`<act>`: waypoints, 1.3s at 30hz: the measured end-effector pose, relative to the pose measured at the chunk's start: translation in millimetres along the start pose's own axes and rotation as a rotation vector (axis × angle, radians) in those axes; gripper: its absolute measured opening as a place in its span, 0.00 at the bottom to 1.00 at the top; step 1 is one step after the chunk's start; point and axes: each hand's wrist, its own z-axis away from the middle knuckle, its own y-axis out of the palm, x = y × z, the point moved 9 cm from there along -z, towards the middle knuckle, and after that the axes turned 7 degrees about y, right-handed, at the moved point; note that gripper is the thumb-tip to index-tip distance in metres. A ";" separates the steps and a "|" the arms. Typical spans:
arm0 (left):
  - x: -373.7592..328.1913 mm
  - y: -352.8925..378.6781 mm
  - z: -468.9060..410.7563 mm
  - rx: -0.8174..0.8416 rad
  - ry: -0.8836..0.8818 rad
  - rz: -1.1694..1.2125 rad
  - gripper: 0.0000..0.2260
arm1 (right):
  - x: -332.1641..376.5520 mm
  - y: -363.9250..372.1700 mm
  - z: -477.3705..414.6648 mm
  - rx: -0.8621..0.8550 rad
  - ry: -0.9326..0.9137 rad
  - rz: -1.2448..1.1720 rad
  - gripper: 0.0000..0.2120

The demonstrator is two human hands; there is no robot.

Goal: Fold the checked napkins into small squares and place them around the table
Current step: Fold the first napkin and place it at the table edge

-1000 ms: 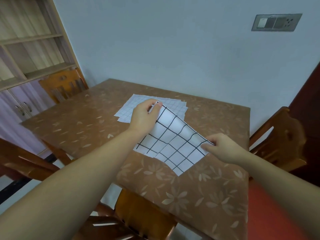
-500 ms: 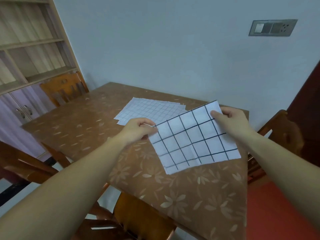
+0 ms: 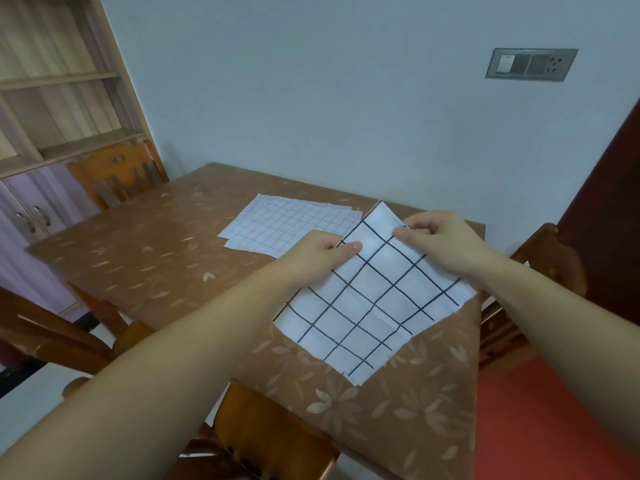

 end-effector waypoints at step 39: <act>74.2 16.0 32.9 -0.244 -0.363 0.432 0.15 | -97.0 30.9 28.2 0.002 0.479 -0.518 0.07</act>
